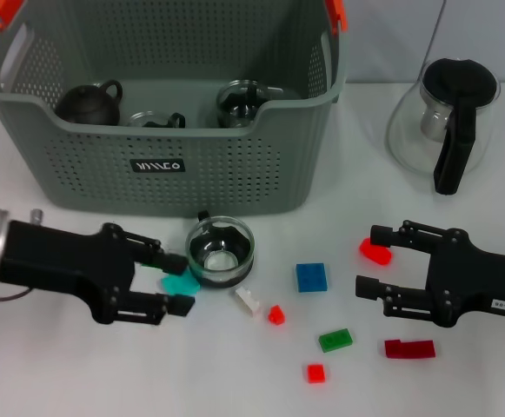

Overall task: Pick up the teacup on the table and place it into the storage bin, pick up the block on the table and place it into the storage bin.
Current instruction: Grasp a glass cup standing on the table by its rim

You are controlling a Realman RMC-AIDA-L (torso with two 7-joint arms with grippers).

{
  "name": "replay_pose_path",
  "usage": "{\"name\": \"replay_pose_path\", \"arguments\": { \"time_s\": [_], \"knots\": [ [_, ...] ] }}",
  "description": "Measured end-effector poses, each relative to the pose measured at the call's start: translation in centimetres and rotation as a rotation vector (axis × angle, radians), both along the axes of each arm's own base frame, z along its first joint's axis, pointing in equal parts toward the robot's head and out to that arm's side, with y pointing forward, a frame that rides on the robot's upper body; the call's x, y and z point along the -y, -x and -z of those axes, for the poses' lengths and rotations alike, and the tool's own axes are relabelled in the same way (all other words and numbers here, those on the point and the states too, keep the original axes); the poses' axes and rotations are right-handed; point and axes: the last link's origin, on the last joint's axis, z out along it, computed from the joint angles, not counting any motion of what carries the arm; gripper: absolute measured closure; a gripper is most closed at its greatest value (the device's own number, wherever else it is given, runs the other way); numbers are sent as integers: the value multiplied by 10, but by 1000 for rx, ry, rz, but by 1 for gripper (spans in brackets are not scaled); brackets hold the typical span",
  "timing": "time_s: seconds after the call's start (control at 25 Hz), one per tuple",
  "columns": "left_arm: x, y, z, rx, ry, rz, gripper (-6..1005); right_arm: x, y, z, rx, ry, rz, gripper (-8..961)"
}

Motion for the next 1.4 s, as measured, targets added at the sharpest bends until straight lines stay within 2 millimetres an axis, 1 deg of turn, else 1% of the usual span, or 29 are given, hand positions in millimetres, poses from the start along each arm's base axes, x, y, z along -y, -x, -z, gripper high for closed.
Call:
{"name": "replay_pose_path", "arguments": {
  "time_s": [0.12,0.24,0.28,0.32,0.48,0.72,0.92,1.12,1.4],
  "knots": [
    [-8,-7,8,-75,37,-24,451,0,-1,-1,-2,7,12,133],
    [-19,-19,15,-156,60,-39,452,-1,-2,-3,-3,11,23,133],
    [-26,-30,22,-205,67,-18,454,-1,-2,-3,-4,13,28,133],
    [-26,-30,22,-205,67,-18,457,-1,-2,-3,-4,13,28,133],
    [-35,-48,41,-281,59,71,467,-1,-2,-3,-5,14,31,133],
    [-41,-59,61,-345,31,150,481,-1,-2,-3,-6,15,32,134],
    [-44,-64,69,-373,-9,178,494,-1,-2,-3,-6,16,33,134],
    [-46,-61,75,-429,-19,175,506,-1,-2,-3,-6,16,34,134],
    [-39,-56,78,-476,26,157,523,0,-3,-3,-6,15,37,134]
  ]
}}
